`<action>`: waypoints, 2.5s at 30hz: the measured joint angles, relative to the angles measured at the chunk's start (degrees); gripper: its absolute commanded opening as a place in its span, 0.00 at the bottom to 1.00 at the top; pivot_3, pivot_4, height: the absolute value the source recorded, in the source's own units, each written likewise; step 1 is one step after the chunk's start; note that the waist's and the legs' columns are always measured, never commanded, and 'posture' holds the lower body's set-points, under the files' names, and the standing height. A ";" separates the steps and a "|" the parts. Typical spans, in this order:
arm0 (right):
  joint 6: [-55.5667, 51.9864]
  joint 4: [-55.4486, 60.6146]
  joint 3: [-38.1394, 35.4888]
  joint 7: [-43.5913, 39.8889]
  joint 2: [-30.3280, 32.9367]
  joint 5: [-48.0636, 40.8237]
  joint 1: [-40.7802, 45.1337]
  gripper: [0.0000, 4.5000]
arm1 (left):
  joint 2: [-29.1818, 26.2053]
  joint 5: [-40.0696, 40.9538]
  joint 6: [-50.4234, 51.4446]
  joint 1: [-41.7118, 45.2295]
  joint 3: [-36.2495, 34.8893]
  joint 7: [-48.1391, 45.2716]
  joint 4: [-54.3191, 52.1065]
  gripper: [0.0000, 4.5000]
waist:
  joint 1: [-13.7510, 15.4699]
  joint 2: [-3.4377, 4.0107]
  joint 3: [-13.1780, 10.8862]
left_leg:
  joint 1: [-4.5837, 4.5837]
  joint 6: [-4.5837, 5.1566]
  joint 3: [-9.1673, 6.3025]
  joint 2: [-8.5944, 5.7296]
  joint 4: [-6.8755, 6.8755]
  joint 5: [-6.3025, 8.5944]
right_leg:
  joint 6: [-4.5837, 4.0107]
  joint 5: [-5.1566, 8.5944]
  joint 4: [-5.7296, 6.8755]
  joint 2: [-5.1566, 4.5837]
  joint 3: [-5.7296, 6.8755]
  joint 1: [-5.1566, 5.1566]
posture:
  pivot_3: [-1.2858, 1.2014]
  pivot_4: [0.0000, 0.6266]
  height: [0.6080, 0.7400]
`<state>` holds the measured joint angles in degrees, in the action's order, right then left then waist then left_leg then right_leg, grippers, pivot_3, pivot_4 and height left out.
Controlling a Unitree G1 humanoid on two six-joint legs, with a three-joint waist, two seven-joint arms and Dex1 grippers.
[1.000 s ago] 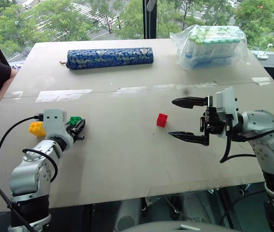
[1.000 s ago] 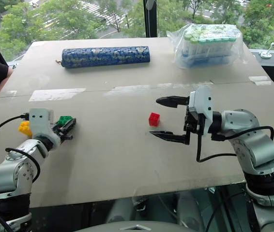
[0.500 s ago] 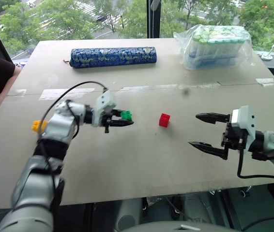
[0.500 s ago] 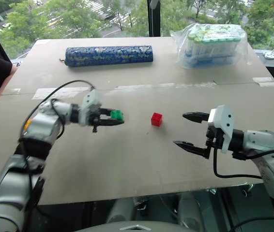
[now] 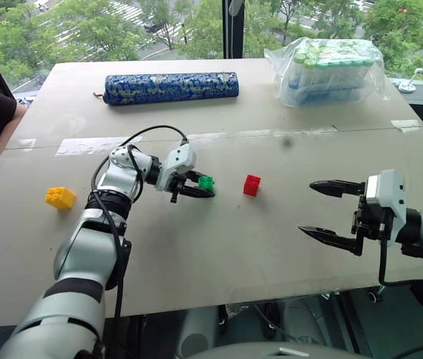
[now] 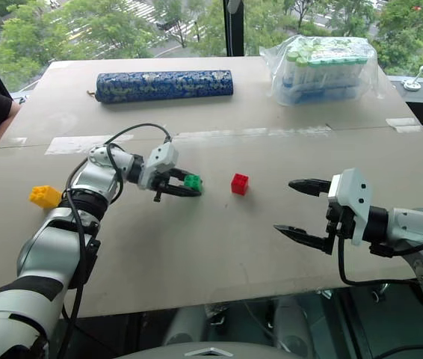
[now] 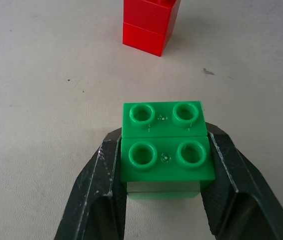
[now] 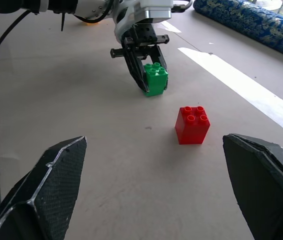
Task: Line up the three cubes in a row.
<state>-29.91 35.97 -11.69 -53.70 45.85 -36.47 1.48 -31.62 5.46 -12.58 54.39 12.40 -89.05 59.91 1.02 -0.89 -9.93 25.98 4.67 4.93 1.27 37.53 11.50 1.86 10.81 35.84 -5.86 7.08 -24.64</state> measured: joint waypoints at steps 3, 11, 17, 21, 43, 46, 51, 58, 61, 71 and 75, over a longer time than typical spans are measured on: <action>-0.12 0.31 0.00 0.52 0.00 -0.35 -0.02 1.00 | 0.25 -1.02 -0.87 0.74 -0.40 -0.01 1.16 0.29 | 0.03 -0.01 0.00 | 0.00 0.00 -0.04 0.00 0.01 0.00 | 0.12 -0.07 0.02 0.01 0.04 0.02 | 0.52 0.24 1.00; -0.13 1.27 -0.05 0.73 0.72 -0.85 -1.63 1.00 | 1.01 -3.03 -2.77 1.80 -1.14 0.07 3.22 0.52 | 0.09 -0.01 0.00 | -0.01 0.01 -0.06 -0.01 0.07 0.00 | 0.13 -0.08 0.04 0.01 0.05 0.07 | 0.52 0.24 1.00; 0.01 1.33 -0.07 0.55 0.84 -1.31 -2.33 1.00 | 1.32 -4.16 -3.01 1.77 -1.47 0.39 4.12 0.94 | 0.06 -0.04 -0.02 | 0.00 0.02 -0.08 -0.01 0.14 0.00 | 0.13 -0.08 0.05 0.02 0.05 0.09 | 0.52 0.24 1.00; 0.18 1.33 0.06 0.17 0.83 -1.65 -2.20 1.00 | -1.49 -2.49 -0.08 -0.63 -4.26 0.04 -0.77 0.94 | -0.27 -0.08 -0.04 | 0.00 0.01 -0.08 0.02 0.15 0.01 | 0.13 -0.08 0.07 0.02 0.02 0.07 | 0.52 0.24 1.00; 1.27 -9.52 16.28 -7.69 -8.02 -3.21 17.67 1.00 | 0.49 14.46 63.33 -57.08 -58.01 64.68 -83.94 0.94 | 0.76 -0.18 -0.09 | -0.32 -0.38 -0.63 -0.05 0.07 0.12 | -0.12 0.06 0.01 -0.27 -0.01 0.43 | 0.52 0.24 1.00; 1.16 -9.66 16.27 -7.79 -8.01 -3.24 18.28 1.00 | -2.18 14.49 63.51 -56.12 -56.81 65.08 -81.57 0.94 | 1.01 -0.18 -0.08 | -0.31 -0.40 -0.62 -0.05 0.07 0.13 | -0.12 0.06 0.01 -0.26 0.00 0.41 | 0.52 0.24 1.00; 0.76 -9.24 16.11 -7.59 -7.62 -3.28 17.93 1.00 | -7.31 13.66 60.31 -53.23 -51.77 63.53 -71.20 0.94 | 1.24 -0.15 -0.10 | -0.29 -0.41 -0.59 -0.04 -0.03 0.13 | -0.13 0.06 0.01 -0.23 0.06 0.32 | 0.52 0.24 1.00; 0.35 -6.91 14.63 -5.87 -6.22 -3.29 15.31 1.00 | -11.96 11.65 50.54 -47.14 -45.06 58.21 -53.45 0.66 | 1.18 -0.16 -0.09 | -0.23 -0.40 -0.32 -0.02 -0.05 0.14 | -0.12 0.06 0.00 -0.34 0.03 0.16 | 0.52 0.24 1.00; 0.01 -5.52 13.45 -4.83 -5.58 -3.36 14.18 1.00 | -13.26 10.86 45.93 -44.77 -42.33 56.23 -46.97 0.32 | 1.13 -0.19 -0.08 | -0.16 -0.40 -0.24 -0.01 -0.06 0.13 | -0.12 0.05 0.00 -0.44 0.00 0.07 | 0.52 0.24 1.00; -0.40 -2.28 11.12 -1.85 -4.31 -4.03 10.84 1.00 | -14.56 17.13 36.55 -40.44 -35.61 35.12 -45.56 0.29 | 1.41 -0.19 -0.09 | -0.13 -0.43 -0.23 -0.02 -0.14 0.15 | -0.25 -0.03 -0.01 -0.61 0.18 0.03 | 0.52 0.24 1.00; -0.77 -1.15 10.62 -0.87 -3.96 -4.06 9.67 1.00 | -16.74 15.24 30.90 -34.75 -25.66 23.09 -44.25 0.29 | 1.28 -0.17 -0.09 | -0.17 -0.42 -0.06 -0.01 -0.13 0.15 | -0.13 0.04 -0.02 -0.66 0.28 0.03 | 0.52 0.24 1.00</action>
<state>-30.68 34.82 -1.07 -54.56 41.88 -40.53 11.15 -48.36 20.70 18.32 19.64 -13.26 -65.96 15.67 2.30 -1.06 -10.02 25.81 4.25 4.86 1.26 37.40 11.65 1.73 10.85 35.82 -6.52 7.36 -24.61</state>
